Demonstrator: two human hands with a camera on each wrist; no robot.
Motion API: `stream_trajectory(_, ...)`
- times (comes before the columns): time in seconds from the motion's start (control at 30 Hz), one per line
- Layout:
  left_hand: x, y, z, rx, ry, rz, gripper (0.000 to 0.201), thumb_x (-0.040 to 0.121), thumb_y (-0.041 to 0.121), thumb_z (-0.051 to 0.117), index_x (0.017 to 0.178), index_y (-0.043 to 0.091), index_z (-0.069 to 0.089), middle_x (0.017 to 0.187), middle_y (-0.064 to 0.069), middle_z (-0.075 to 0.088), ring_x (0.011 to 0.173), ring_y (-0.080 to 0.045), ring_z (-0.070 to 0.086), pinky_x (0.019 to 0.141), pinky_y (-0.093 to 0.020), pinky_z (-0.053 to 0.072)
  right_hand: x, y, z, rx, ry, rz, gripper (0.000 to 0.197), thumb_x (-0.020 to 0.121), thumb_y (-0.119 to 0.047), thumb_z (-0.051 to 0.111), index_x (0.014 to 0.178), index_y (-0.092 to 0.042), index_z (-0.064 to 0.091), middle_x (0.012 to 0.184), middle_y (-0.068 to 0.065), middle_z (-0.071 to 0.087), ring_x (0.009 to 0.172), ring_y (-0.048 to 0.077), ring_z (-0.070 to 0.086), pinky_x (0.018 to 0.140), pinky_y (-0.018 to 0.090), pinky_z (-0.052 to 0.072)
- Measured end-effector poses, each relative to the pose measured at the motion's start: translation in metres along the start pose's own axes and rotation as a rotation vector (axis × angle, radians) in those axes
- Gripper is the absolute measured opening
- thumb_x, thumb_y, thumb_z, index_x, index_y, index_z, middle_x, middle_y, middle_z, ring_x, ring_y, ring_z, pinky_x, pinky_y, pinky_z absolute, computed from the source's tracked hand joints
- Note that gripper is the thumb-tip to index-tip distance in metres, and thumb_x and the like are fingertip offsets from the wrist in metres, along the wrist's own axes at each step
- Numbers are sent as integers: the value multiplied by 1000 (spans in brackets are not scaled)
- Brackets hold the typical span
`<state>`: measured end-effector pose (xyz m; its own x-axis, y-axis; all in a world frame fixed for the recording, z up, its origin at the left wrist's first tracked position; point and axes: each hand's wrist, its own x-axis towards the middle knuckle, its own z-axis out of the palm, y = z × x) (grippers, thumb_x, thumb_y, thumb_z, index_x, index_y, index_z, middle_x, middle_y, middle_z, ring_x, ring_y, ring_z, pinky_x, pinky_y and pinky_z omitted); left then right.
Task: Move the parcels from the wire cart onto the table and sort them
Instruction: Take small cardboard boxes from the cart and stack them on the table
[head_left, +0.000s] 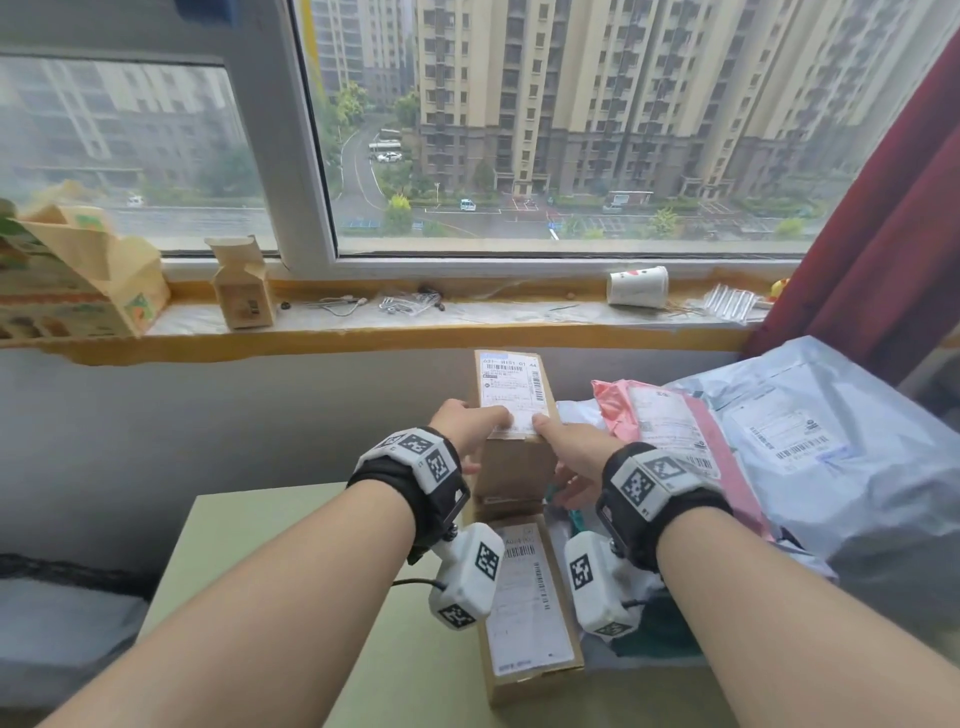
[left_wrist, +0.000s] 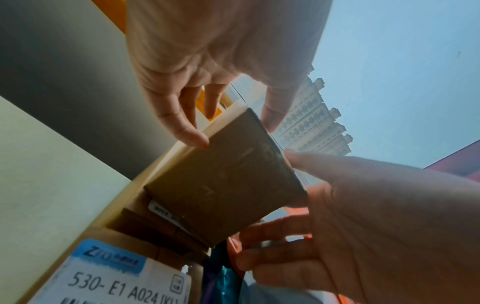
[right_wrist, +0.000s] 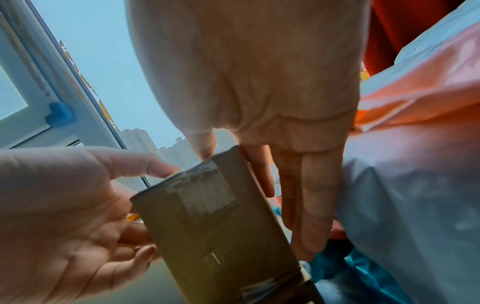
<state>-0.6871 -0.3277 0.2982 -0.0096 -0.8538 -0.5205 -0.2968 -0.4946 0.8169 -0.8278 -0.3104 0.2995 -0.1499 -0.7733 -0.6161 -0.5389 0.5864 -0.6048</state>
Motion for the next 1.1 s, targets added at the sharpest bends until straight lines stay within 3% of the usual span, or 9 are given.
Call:
stream_trajectory(0.17,-5,-1,-4,46,3,-15,45,76,29,68,116,11,57,109,-7,64,95,-18,64,59,-26,57,-3,-8,-3,-24,35,-34,43,96,-41,36,112,-6,54,82,13,65,77,32,65,82,40,56)
stream_trajectory(0.27,-9,-2,-5,79,-18,-39,48,76,28,69,119,10,56,111,-8,62,95,-18,64,52,-24,53,-7,-8,-6,-79,53,-34,32,94,-39,39,101,-9,50,77,15,66,78,34,68,84,41,57)
stream_trajectory(0.4,-15,-3,-4,94,-5,-43,53,78,31,68,124,10,54,113,-8,61,94,-17,62,54,-25,53,-7,-6,-8,-144,87,-58,38,94,-41,40,109,-8,52,90,16,69,90,33,70,87,41,56)
stream_trajectory(0.5,-18,-1,-4,118,44,-7,52,81,37,66,124,11,53,115,-8,60,98,-18,61,53,-25,49,-7,-8,-10,-174,168,-97,49,93,-47,41,119,-7,54,83,6,61,86,26,67,86,38,55)
stream_trajectory(0.57,-20,1,-6,123,65,8,53,82,39,65,125,11,53,116,-8,60,100,-19,60,56,-25,49,-11,-11,-12,-228,223,-128,50,94,-48,41,117,-5,55,74,3,55,71,20,62,69,33,55)
stream_trajectory(0.67,-23,4,-9,131,81,23,55,82,43,64,126,12,53,117,-7,59,100,-19,58,63,-27,53,-17,-12,-17,-305,271,-159,51,98,-48,39,114,-3,57,68,2,51,54,13,50,47,25,36)
stream_trajectory(0.83,-31,2,-18,124,101,35,57,85,43,62,130,10,49,121,-7,55,105,-20,57,65,-28,53,-22,-17,-21,-350,348,-201,48,98,-49,39,100,-5,59,66,2,52,56,12,48,49,26,33)
stream_trajectory(1.0,-42,-3,-37,111,134,47,50,90,38,58,128,8,49,115,-8,54,105,-22,57,77,-32,54,-29,-26,-20,-311,425,-288,45,95,-45,45,78,-7,61,64,3,54,58,18,50,50,26,33)
stream_trajectory(1.1,-51,-5,-54,99,171,52,46,93,35,55,128,7,49,115,-9,54,104,-22,56,74,-31,53,-39,-36,-17,-235,501,-350,36,93,-36,48,69,-11,59,63,2,56,59,19,54,58,28,47)
